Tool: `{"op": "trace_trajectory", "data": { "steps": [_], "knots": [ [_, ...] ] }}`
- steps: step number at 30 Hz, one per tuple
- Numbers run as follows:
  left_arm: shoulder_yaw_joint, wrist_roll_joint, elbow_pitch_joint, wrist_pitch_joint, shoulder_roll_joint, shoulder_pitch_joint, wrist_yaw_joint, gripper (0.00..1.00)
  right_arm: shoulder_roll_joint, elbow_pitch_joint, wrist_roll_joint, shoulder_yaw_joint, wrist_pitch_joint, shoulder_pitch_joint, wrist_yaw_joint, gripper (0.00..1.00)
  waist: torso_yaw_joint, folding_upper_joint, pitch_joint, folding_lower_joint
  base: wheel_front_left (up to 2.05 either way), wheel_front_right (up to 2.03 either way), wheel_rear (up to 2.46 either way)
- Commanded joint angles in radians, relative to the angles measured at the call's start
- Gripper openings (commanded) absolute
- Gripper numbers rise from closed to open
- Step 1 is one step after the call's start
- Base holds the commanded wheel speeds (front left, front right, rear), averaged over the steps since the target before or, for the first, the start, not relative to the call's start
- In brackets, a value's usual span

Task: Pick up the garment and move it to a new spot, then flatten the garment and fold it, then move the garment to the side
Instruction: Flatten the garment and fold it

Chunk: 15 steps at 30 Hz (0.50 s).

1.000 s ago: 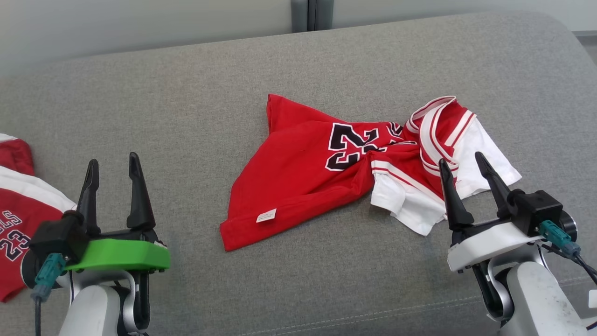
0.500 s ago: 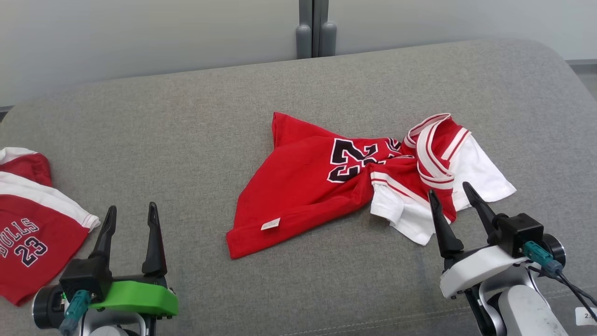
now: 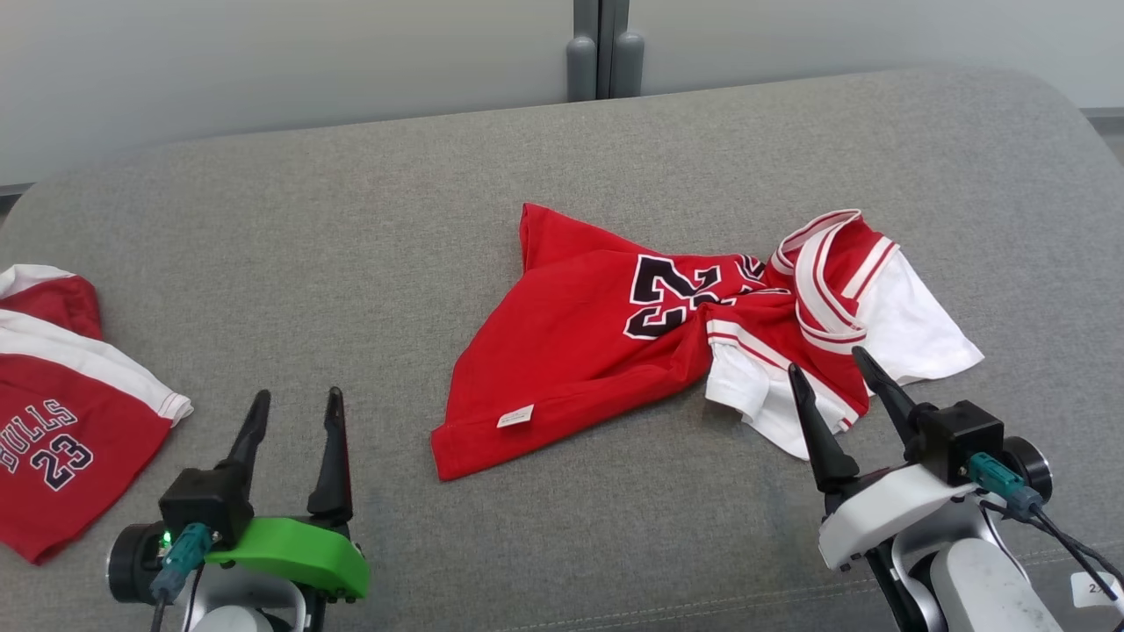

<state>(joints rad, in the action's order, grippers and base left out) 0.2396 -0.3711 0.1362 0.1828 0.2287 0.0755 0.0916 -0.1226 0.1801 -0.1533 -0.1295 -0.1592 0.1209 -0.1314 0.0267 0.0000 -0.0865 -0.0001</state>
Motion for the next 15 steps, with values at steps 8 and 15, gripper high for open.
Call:
{"op": "trace_trajectory", "data": {
  "steps": [8, 15],
  "knots": [
    [0.085, -0.062, 0.030, -0.195, -0.018, 0.033, -0.073, 1.00, -0.019, -0.001, -0.014, -0.074, 0.051, -0.078, 0.001, 1.00, 0.011, 0.0000, -0.037, 0.0001, 0.00, 0.00, 0.00],
    [0.115, -0.127, 0.027, -0.341, -0.021, 0.049, -0.108, 1.00, -0.032, 0.022, -0.007, -0.083, 0.073, -0.106, 0.001, 1.00, 0.028, 0.0000, -0.081, 0.0001, 0.00, 0.00, 0.00]
  ]
}}
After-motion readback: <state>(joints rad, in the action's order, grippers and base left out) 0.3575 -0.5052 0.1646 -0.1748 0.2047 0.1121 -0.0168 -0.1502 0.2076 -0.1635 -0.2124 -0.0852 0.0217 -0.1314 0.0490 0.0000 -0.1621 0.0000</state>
